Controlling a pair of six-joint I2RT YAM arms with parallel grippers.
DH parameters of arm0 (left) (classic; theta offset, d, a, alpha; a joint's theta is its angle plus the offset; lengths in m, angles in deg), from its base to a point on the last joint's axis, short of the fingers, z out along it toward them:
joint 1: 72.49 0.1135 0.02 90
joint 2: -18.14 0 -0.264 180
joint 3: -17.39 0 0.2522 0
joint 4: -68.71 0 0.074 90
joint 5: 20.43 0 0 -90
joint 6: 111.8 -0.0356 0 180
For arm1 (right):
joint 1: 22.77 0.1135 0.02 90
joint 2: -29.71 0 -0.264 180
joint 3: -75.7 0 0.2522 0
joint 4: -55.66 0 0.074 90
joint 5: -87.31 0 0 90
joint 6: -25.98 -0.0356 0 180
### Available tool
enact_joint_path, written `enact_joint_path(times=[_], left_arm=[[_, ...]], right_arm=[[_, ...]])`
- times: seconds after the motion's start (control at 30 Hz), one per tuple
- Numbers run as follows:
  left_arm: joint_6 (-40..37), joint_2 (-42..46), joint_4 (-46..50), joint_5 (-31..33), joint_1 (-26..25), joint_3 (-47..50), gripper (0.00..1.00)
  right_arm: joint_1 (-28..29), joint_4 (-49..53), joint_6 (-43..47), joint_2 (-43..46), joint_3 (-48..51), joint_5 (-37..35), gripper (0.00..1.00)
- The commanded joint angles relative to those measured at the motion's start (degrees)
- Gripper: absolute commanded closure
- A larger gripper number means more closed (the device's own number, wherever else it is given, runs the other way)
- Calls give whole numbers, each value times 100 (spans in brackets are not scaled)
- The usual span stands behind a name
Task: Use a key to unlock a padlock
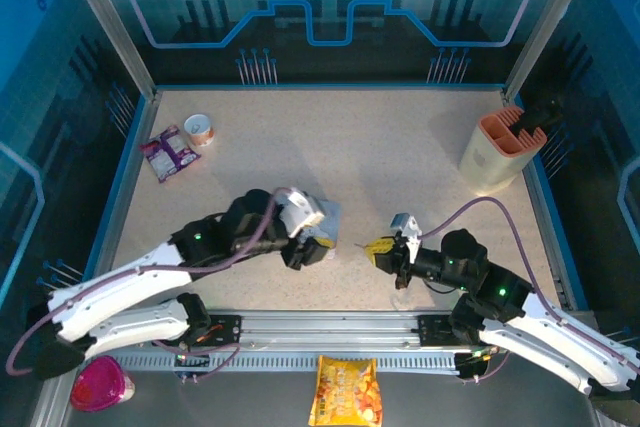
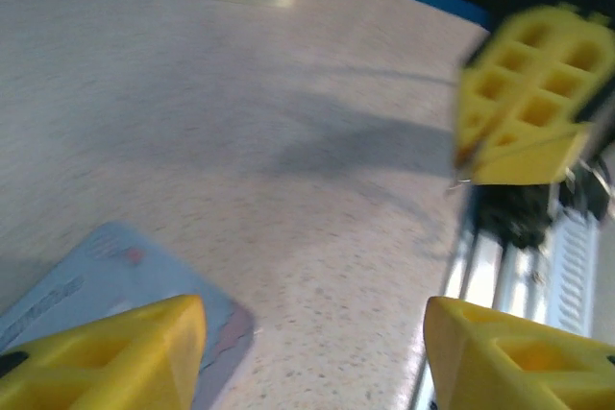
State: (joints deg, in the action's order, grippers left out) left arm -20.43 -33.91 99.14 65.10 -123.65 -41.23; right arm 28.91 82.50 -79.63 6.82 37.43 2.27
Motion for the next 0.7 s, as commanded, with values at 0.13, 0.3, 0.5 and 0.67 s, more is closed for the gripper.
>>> enact_joint_path(times=[0.13, 0.3, 0.5, 0.67], left_arm=[[2499, 365, 544, 926, 400, 765, 37], [3236, 337, 778, 1126, 400, 1227, 37], [3456, -34, 412, 1112, 355, 1621, 39], [3640, -560, 245, 1420, 175, 1622, 40]], right_arm=[[-19, 514, -692, -149, -207, -778, 100], [127, 202, -825, -266, -19, -879, 100], [202, 28, -899, -288, 35, -916, 100], [285, 13, -932, -277, 68, -987, 100]])
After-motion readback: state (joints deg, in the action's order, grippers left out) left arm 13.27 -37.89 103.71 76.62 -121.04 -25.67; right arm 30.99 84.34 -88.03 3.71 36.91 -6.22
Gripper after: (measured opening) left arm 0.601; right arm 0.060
